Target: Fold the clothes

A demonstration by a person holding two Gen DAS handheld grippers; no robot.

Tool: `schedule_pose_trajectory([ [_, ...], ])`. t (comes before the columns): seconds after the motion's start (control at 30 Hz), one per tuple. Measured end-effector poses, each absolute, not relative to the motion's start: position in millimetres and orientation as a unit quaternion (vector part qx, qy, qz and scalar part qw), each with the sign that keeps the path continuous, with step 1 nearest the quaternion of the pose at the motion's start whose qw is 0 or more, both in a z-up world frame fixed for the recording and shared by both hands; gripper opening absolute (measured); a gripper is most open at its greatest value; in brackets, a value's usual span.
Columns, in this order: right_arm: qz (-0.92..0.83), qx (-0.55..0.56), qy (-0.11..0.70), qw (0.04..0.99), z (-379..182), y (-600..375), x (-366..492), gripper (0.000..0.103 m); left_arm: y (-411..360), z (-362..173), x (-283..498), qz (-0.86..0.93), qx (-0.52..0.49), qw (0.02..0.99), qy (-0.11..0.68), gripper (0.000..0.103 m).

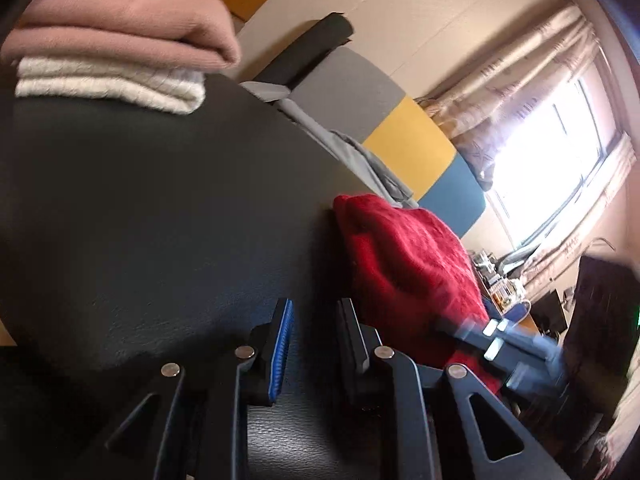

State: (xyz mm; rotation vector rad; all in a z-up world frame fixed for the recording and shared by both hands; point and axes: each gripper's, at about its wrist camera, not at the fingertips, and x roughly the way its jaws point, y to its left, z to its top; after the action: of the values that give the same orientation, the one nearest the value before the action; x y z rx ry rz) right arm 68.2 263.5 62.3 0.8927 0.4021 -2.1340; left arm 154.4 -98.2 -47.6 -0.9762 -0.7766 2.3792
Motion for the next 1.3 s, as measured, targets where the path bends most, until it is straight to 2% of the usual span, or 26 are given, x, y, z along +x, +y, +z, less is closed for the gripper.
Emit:
schedule_pose_trajectory([
  [0.13, -0.882, 0.307, 0.063, 0.353, 102, 293, 45, 0.011, -77, -50, 149, 0.844, -0.378, 0.270, -0.268, 0.023],
  [0.37, -0.874, 0.320, 0.040, 0.363, 101, 292, 46, 0.011, -40, -49, 146, 0.838, -0.405, 0.305, -0.203, 0.025],
  [0.4, -0.873, 0.322, 0.032, 0.365, 101, 289, 46, 0.011, -38, -50, 145, 0.837, -0.409, 0.307, -0.195, 0.023],
  [0.43, -0.873, 0.323, 0.027, 0.365, 102, 290, 46, 0.011, -37, -50, 144, 0.832, -0.416, 0.314, -0.191, 0.014],
  [0.47, -0.876, 0.319, 0.025, 0.361, 104, 290, 45, 0.011, -36, -49, 144, 0.829, -0.422, 0.317, -0.184, 0.012],
  [0.67, -0.900, 0.235, 0.039, 0.365, 133, 297, 72, 0.011, -47, -39, 161, 0.831, -0.427, 0.310, -0.174, 0.007],
  [0.83, -0.842, 0.338, 0.045, 0.418, 76, 274, 77, 0.011, -53, -46, 168, 0.826, -0.432, 0.309, -0.189, 0.007],
  [0.93, -0.801, 0.397, 0.047, 0.446, 43, 261, 80, 0.019, -57, -51, 173, 0.822, -0.435, 0.308, -0.197, 0.007],
  [0.97, -0.787, 0.414, 0.045, 0.456, 35, 258, 80, 0.026, -58, -52, 174, 0.821, -0.437, 0.308, -0.200, 0.007],
  [1.03, -0.778, 0.416, 0.012, 0.471, 47, 272, 77, 0.036, -60, -55, 177, 0.820, -0.438, 0.307, -0.205, 0.008],
  [1.1, -0.794, 0.388, -0.013, 0.468, 64, 293, 74, 0.039, -59, -56, 178, 0.821, -0.438, 0.306, -0.203, 0.008],
  [1.2, -0.830, 0.365, -0.005, 0.422, 76, 311, 55, 0.039, -56, -56, 180, 0.822, -0.438, 0.303, -0.198, 0.008],
  [1.3, -0.833, 0.390, 0.075, 0.385, 67, 292, 32, 0.027, -54, -55, 181, 0.825, -0.439, 0.300, -0.192, 0.008],
])
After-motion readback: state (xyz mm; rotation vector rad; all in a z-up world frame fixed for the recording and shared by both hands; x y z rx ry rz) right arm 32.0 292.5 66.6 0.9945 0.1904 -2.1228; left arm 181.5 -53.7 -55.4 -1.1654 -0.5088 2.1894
